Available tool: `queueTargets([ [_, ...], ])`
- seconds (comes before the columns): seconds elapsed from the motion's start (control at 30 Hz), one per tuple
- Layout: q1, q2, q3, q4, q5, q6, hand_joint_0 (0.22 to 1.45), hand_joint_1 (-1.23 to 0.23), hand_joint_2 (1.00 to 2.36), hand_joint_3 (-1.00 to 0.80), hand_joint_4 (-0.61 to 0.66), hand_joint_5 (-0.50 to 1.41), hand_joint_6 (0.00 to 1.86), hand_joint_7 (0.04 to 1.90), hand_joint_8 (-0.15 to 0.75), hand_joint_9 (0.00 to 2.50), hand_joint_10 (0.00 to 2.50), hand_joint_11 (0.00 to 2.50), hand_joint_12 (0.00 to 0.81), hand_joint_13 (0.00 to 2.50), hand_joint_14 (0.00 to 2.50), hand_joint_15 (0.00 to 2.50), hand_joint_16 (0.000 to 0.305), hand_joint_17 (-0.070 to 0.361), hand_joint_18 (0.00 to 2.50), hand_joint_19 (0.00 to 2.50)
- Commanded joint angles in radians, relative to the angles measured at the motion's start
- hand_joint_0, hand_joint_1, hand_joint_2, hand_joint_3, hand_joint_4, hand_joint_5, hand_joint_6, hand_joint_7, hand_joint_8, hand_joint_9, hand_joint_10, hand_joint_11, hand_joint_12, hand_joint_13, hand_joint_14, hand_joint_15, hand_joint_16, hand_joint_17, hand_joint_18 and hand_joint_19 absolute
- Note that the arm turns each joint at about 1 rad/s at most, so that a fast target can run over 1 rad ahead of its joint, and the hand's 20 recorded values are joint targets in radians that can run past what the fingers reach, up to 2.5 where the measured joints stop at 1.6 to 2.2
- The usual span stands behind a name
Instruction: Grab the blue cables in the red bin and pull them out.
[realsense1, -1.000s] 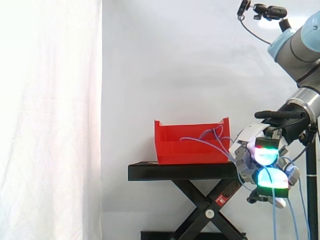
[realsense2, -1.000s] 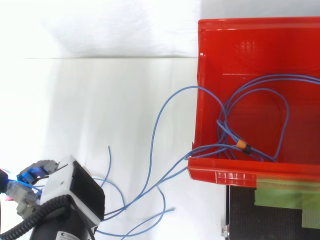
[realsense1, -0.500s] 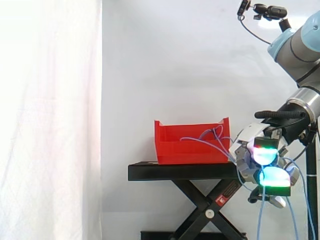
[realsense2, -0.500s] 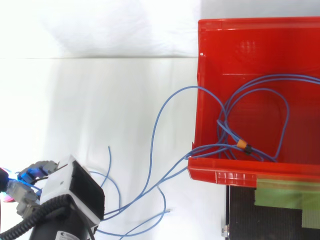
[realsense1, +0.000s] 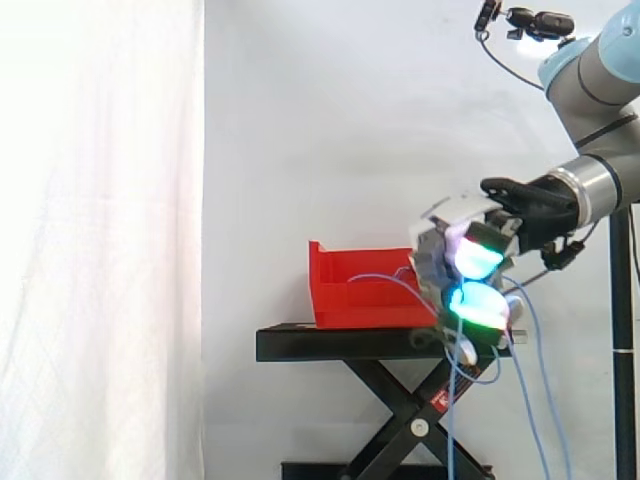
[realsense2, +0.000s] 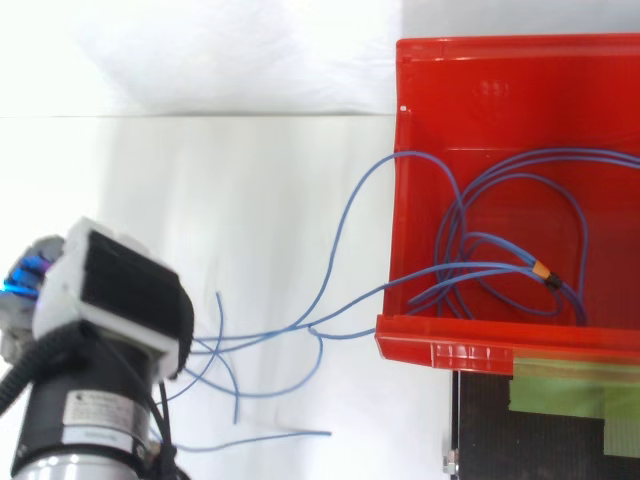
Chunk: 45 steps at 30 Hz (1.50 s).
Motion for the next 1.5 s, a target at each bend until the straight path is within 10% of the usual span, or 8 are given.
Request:
queueTargets([
  [0.0,0.001,0.000,0.023,0.067,-0.035,-0.102,0.73,-0.66,1.00,-1.00,0.01,0.71,0.50,0.69,0.183,1.15,0.93,1.65,0.298,1.43,0.01,1.60,0.048,0.108,0.81,0.68],
  [0.93,0.001,0.000,0.026,0.109,-0.061,-0.129,0.69,-0.69,1.00,-1.00,0.06,0.62,0.46,0.65,0.210,1.07,0.96,1.60,0.322,1.39,0.00,1.56,0.052,0.116,0.79,0.68],
  [1.47,-0.002,0.001,0.038,0.119,-0.061,-0.149,0.70,-0.80,1.00,-1.00,0.12,0.48,0.95,0.46,0.218,1.00,1.06,1.53,0.328,1.36,0.00,1.55,0.051,0.116,0.77,0.68],
])
